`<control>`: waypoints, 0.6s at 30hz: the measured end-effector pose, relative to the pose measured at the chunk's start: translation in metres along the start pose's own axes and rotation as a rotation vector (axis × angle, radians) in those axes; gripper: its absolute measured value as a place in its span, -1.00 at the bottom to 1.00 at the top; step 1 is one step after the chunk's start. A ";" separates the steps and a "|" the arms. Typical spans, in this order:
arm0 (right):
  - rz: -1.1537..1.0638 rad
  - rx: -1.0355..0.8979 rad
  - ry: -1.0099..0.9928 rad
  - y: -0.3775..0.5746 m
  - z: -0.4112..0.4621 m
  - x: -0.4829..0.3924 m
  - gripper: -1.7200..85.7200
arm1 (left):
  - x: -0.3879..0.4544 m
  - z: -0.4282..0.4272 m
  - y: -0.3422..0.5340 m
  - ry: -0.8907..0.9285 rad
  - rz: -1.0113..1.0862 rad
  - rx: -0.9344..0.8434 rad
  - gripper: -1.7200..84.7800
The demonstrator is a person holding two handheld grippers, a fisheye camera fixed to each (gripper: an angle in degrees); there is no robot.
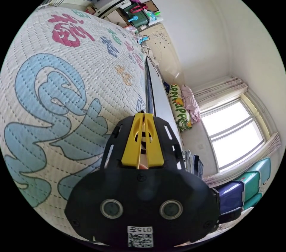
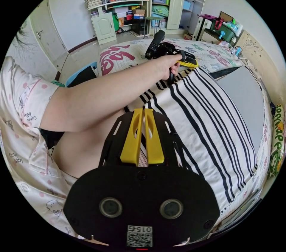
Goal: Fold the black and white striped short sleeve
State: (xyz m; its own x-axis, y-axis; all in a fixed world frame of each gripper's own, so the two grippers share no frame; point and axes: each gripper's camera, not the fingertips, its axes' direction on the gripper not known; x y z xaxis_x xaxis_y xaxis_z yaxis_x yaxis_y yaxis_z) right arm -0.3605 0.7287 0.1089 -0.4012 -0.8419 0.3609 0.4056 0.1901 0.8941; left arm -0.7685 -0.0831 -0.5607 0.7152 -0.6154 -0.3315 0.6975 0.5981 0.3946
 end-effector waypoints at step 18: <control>0.234 0.228 -0.276 0.033 -0.190 0.227 -0.84 | -0.089 -0.136 0.117 0.012 0.409 0.220 -0.97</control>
State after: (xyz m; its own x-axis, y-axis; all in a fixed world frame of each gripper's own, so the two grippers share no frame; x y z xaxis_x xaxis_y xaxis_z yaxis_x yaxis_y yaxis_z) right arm -0.2819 0.4477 0.1698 -0.5376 -0.6019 0.5905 0.3322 0.4926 0.8044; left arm -0.7442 0.1118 -0.6017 0.9311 -0.3446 -0.1197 0.3325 0.6669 0.6668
